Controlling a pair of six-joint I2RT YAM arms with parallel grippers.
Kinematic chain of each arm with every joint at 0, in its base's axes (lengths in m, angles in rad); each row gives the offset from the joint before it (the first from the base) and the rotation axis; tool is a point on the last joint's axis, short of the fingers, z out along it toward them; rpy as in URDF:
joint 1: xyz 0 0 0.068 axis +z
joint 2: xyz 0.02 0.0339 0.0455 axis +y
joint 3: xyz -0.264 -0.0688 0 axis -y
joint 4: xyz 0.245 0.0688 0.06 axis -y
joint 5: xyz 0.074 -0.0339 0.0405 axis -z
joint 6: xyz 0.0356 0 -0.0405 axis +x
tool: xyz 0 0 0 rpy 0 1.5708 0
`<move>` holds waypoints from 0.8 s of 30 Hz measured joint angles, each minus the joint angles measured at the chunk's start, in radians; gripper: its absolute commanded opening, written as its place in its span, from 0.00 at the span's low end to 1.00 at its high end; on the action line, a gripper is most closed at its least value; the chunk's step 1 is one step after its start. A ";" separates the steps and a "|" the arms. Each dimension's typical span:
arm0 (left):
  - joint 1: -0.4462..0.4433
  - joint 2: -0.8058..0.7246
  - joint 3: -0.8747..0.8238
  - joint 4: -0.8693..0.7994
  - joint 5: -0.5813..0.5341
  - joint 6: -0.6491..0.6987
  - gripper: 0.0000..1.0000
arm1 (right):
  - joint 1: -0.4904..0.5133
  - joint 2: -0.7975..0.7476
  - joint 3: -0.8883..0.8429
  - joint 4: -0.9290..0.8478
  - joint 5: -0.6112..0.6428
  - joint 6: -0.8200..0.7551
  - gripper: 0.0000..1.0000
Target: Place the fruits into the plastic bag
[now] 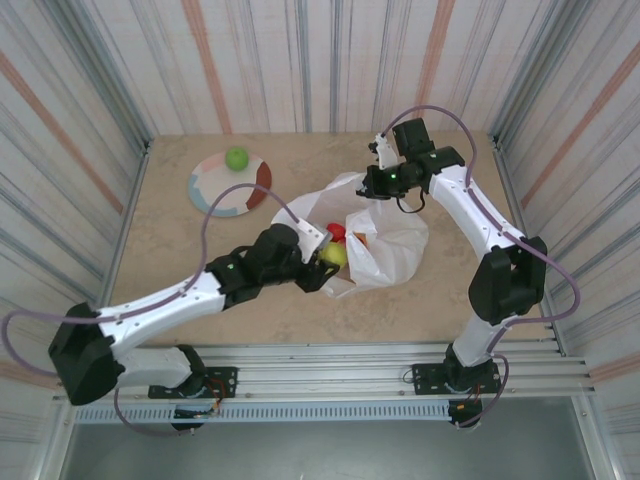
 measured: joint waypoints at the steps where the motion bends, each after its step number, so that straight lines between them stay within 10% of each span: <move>1: 0.002 0.037 0.015 0.013 -0.014 0.004 0.43 | 0.000 -0.002 -0.003 0.002 0.000 0.001 0.00; 24: 0.102 0.591 0.338 0.290 -0.040 0.003 0.59 | -0.005 -0.049 -0.073 0.037 0.011 0.023 0.00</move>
